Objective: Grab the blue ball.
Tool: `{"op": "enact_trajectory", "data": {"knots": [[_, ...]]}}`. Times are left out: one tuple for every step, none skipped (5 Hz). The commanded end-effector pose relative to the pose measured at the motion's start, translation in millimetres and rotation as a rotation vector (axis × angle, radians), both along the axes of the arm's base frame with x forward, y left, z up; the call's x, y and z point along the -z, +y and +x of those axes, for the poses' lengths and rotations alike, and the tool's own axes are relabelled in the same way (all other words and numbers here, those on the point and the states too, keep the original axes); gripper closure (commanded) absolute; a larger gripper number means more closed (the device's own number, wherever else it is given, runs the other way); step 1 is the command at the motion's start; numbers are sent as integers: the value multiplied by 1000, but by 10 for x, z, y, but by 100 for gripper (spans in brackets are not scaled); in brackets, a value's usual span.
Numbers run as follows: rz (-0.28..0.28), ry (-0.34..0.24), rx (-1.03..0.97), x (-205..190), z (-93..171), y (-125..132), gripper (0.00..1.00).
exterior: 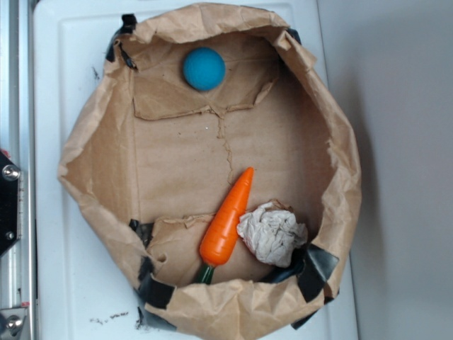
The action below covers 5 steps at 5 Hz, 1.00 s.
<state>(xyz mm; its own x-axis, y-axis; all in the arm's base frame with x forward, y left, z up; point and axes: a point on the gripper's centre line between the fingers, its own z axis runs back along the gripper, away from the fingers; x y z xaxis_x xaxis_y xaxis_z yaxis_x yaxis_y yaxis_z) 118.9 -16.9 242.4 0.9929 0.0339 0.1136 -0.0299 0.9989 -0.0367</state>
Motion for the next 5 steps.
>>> {"op": "enact_trajectory", "data": {"knots": [[0, 0, 0, 0, 0, 0, 0], [-4, -33, -43, 4, 316, -60, 0], [18, -78, -127, 51, 681, -15, 0], [-7, -66, -199, 155, 994, 112, 0], [17, -37, -328, 393, 1295, 237, 0]]}}
